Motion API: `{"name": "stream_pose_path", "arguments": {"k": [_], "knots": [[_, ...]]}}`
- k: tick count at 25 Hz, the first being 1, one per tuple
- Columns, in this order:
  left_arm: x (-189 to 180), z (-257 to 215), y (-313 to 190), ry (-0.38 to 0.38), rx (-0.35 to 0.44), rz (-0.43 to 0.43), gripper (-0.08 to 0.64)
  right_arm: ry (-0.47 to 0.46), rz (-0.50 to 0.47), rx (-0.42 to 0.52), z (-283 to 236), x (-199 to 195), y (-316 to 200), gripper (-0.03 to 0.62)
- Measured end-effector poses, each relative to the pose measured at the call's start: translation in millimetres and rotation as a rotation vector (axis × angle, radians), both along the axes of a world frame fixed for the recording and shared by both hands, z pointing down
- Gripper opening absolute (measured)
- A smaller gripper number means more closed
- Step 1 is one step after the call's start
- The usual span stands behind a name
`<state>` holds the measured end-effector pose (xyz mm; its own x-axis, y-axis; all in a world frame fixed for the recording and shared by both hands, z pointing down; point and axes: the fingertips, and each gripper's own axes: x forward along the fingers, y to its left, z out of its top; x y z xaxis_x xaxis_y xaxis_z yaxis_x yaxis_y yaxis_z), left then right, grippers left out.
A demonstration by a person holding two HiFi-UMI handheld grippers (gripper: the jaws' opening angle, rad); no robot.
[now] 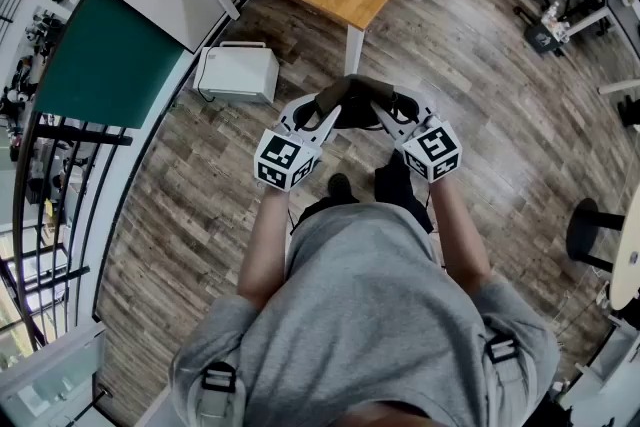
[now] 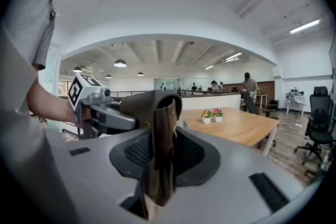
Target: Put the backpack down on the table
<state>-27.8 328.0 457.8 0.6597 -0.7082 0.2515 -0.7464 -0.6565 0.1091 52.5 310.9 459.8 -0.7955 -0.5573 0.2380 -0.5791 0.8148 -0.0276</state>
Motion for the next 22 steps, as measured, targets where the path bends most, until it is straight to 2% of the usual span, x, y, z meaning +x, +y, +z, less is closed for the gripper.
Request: {"name": "stream_pose_path", "arguments": {"k": [12,22], "knots": [[-9,2,-13,-0.02,0.001,-0.001,0.106,0.024,-0.034,0.016,1,-10,-14,0.11],[-8,9,-24,-0.021,-0.021,0.004,0.104,0.033,-0.021,-0.005,8,-10,-24,0.11]]}}
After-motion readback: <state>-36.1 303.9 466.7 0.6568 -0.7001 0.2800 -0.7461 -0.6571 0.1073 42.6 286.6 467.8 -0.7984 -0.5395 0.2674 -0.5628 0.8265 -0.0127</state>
